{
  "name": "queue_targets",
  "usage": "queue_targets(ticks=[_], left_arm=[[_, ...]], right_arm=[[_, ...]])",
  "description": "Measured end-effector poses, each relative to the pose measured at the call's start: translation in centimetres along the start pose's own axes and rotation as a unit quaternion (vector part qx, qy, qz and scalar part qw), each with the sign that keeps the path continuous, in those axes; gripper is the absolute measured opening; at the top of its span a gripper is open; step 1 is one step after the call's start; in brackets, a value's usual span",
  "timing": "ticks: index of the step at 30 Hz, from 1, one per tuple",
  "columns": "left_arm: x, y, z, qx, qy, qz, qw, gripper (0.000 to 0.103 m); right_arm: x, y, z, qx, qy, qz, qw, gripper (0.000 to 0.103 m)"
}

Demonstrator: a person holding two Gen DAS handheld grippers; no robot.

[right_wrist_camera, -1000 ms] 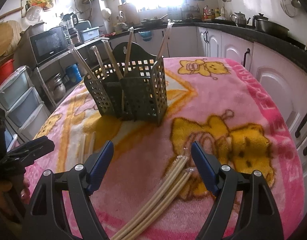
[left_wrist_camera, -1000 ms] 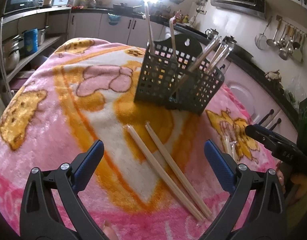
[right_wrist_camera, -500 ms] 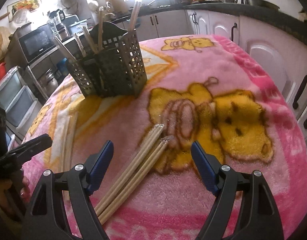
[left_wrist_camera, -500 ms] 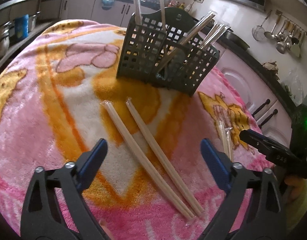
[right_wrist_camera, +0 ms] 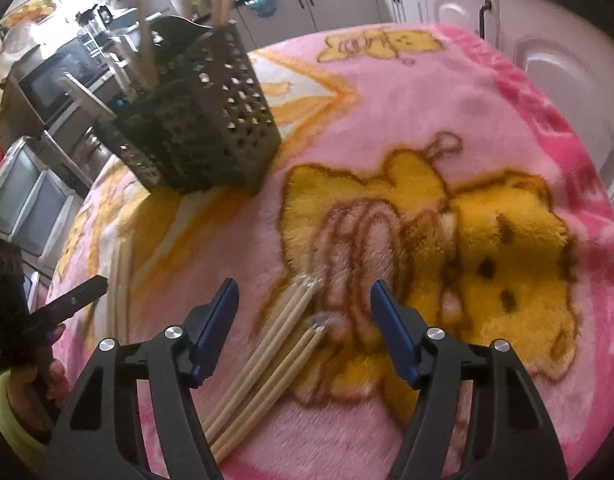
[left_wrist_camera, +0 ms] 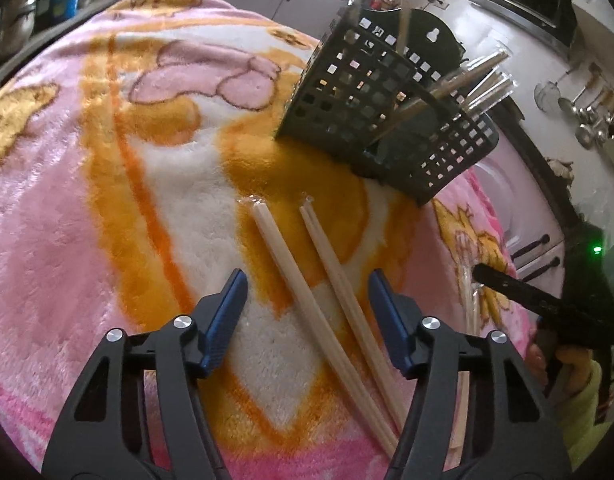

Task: Organize utensils
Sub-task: 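Close the left tool on a wrapped chopstick while the right tool grasps another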

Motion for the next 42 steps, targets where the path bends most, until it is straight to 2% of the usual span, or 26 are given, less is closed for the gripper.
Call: queue_targets(ticks=[4,6,8,12,13,15,16,18,20,26,36,42], left_arm=[[-0.9,0.2,0.3,0.007,0.005,-0.016,0.9998,0.049],[-1.4,0.3,0.6,0.006,0.006,-0.021,0.9997,0.045],[-1.7,0.4,0.8,0.002,0.006,-0.022,0.9997,0.042],[-2.2,0.5,1.2,-0.001,0.007,-0.024,0.9997,0.04],[-2.3,0.5,1.2,-0.003,0.006,-0.023,0.9997,0.039],[-2.5,0.7,1.4,-0.01,0.007,-0.022,0.9997,0.027],[-2.5,0.9,1.5,-0.015,0.007,-0.024,0.9996,0.024],[-2.7,1.4,1.7,-0.022,0.007,-0.028,0.9993,0.011],[-2.9,1.8,1.7,-0.023,0.007,-0.033,0.9992,0.007],[-3.5,1.7,0.0,-0.011,-0.013,-0.031,0.9994,0.004],[-5.7,-3.2,-5.9,0.013,-0.087,0.036,0.9955,0.001],[-6.4,-4.8,-7.7,0.018,-0.117,0.053,0.9915,0.001]], right_arm=[[-0.4,-0.5,0.9,-0.022,0.019,0.024,0.999,0.053],[-0.6,-0.2,1.1,-0.023,0.023,0.017,0.999,0.036],[-0.6,0.3,1.6,-0.028,0.034,0.013,0.999,0.028],[-0.8,1.2,2.1,-0.01,0.033,-0.018,0.999,0.014],[-0.9,1.4,2.2,-0.013,0.032,-0.023,0.999,0.013],[-1.0,1.9,2.4,-0.018,0.03,-0.032,0.999,0.009],[-1.1,2.3,2.4,-0.021,0.029,-0.038,0.999,0.009],[-1.3,2.8,2.3,-0.029,0.024,-0.042,0.998,0.008],[-1.6,3.5,2.2,-0.039,0.02,-0.049,0.998,0.008],[-3.1,5.5,0.5,-0.061,-0.013,-0.066,0.996,0.007],[-5.5,8.7,-4.4,-0.076,-0.078,-0.102,0.989,0.006],[-6.6,10.1,-7.8,-0.077,-0.126,-0.117,0.982,0.005]])
Point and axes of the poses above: each gripper's, at about its wrist camera, not at the fingertips, and z roughly the way its jaws point, y to its left, x to its underside, the point moved 7 cm from there along z, roughly the way its jaws point, and after that the axes turned 7 degrees about -z, right-handed, at the moved point
